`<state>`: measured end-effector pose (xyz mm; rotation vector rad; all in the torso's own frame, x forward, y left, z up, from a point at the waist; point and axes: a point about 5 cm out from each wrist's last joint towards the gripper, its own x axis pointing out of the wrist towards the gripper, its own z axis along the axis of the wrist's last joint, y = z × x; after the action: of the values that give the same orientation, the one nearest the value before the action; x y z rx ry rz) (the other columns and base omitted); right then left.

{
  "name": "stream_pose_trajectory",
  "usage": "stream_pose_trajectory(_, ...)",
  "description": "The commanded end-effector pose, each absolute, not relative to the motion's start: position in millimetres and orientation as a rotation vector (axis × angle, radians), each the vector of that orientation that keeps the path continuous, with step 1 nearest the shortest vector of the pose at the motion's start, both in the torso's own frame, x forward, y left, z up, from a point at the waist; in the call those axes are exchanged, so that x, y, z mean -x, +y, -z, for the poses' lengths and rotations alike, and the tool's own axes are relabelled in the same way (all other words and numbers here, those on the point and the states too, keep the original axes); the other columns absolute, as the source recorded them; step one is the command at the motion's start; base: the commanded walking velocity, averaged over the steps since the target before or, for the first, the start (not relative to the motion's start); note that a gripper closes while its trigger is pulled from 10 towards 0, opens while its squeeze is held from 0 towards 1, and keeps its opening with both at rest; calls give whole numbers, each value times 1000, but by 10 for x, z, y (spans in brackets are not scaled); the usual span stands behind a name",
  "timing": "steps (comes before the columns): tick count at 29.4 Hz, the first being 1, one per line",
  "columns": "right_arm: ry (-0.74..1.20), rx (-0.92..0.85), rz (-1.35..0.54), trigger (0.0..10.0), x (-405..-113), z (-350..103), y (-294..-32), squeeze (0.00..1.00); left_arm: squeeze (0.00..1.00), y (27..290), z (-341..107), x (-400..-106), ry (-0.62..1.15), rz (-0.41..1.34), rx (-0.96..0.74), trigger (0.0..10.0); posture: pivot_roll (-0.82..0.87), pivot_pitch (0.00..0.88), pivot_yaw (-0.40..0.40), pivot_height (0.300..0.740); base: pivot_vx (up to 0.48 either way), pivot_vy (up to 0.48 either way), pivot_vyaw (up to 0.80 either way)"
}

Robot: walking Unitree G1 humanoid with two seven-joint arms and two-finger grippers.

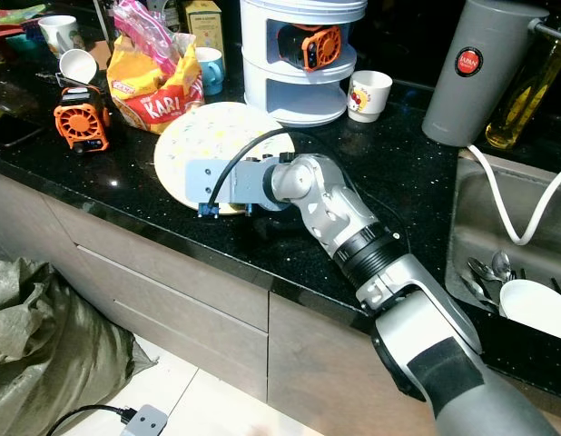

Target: Kitchen organization

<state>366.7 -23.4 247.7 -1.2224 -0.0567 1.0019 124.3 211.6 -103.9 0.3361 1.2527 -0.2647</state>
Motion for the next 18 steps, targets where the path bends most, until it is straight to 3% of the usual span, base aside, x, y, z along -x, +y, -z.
stream_pose_trajectory(1,57,1240,-1042,10000,-3664,-2234,-261,0,0,2096,1067,-1160,1277,274,-330,10000,95,57,-49,740,0,0,0)
stream_pose_trajectory(12,66,1241,-1078,10000,-3603,-2183,-203,0,0,2114,1077,-1117,1286,271,-339,10000,95,48,-55,740,0,0,0)
stream_pose_trajectory(13,71,1248,-1084,9294,-3595,-2170,-198,0,0,2114,1077,-1118,1285,270,-339,10000,95,48,-55,740,0,0,0)
stream_pose_trajectory(14,90,1263,-1093,3647,-3584,-2140,-194,0,0,2113,1077,-1119,1284,270,-339,10000,96,45,-56,740,0,0,0)
stream_pose_trajectory(15,95,1268,-1094,3647,-3581,-2130,-193,0,0,2113,1077,-1120,1284,270,-339,10000,96,45,-56,740,0,0,0)
stream_pose_trajectory(16,106,1274,-1094,78,-3580,-2115,-197,0,0,2111,1077,-1120,1284,270,-339,10000,97,44,-58,740,0,0,0)
stream_pose_trajectory(18,126,1289,-1090,0,-3581,-2086,-209,0,0,2108,1077,-1119,1283,270,-339,10000,97,42,-59,740,0,0,0)
